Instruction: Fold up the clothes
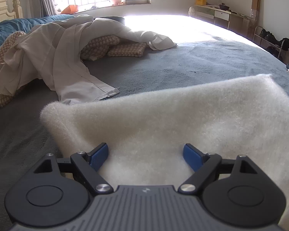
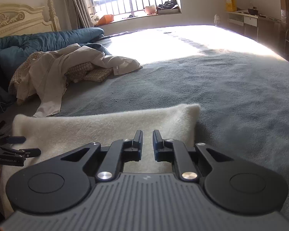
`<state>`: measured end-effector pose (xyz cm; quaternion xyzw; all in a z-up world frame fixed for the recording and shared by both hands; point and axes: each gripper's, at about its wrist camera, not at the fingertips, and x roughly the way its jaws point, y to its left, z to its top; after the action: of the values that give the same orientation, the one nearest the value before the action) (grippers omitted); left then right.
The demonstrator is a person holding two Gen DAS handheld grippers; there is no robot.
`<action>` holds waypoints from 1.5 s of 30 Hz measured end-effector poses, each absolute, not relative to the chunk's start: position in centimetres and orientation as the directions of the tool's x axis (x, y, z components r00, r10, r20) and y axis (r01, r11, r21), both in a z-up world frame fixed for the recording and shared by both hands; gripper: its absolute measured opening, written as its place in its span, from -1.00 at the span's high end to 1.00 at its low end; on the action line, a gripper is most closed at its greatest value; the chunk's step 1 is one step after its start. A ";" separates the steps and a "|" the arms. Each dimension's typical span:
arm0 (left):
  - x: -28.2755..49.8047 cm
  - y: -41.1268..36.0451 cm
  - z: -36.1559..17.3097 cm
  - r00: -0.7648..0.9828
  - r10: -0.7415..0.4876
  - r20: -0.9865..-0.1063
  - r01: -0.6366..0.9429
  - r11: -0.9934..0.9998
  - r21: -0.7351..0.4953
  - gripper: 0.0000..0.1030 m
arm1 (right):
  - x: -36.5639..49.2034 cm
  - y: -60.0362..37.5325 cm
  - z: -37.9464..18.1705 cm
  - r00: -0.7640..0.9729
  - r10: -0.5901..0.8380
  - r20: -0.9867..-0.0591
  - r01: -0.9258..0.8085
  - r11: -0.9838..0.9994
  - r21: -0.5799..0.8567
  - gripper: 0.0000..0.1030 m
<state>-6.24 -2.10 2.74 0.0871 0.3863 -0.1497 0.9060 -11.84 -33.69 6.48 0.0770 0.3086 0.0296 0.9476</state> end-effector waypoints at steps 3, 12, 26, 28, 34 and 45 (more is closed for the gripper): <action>-6.3 -2.2 2.7 0.658 -0.200 -0.726 0.340 0.939 0.050 -0.68 | -12.9 -32.9 4.8 0.784 0.109 -0.611 -0.022 0.989 0.149 0.82; -8.9 -1.8 4.3 0.699 -0.198 -0.687 0.349 0.933 0.085 -0.69 | -13.6 -31.9 3.9 0.785 0.085 -0.614 0.000 0.991 0.137 0.81; -19.3 0.8 1.0 0.631 -0.331 -0.702 0.473 0.881 0.010 -0.70 | -23.5 -29.1 4.0 0.808 0.129 -0.575 -0.056 0.988 0.142 0.78; -19.2 2.1 0.1 0.629 -0.379 -0.679 0.450 0.889 -0.080 -0.75 | -23.3 -28.7 1.9 0.785 0.098 -0.612 -0.041 0.994 0.106 0.77; -19.5 2.4 0.4 0.636 -0.384 -0.669 0.443 0.892 -0.091 -0.76 | -23.1 -28.5 0.6 0.786 0.069 -0.614 -0.018 0.996 0.089 0.70; -20.2 4.1 1.7 0.653 -0.414 -0.634 0.310 0.910 -0.275 -0.92 | -23.8 -29.0 0.0 0.810 0.084 -0.581 0.046 0.978 0.206 0.37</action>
<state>-20.16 4.10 1.70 -0.0713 0.3654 -0.1999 0.9063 -23.85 -29.01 0.03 0.1055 0.3084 0.0099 0.9453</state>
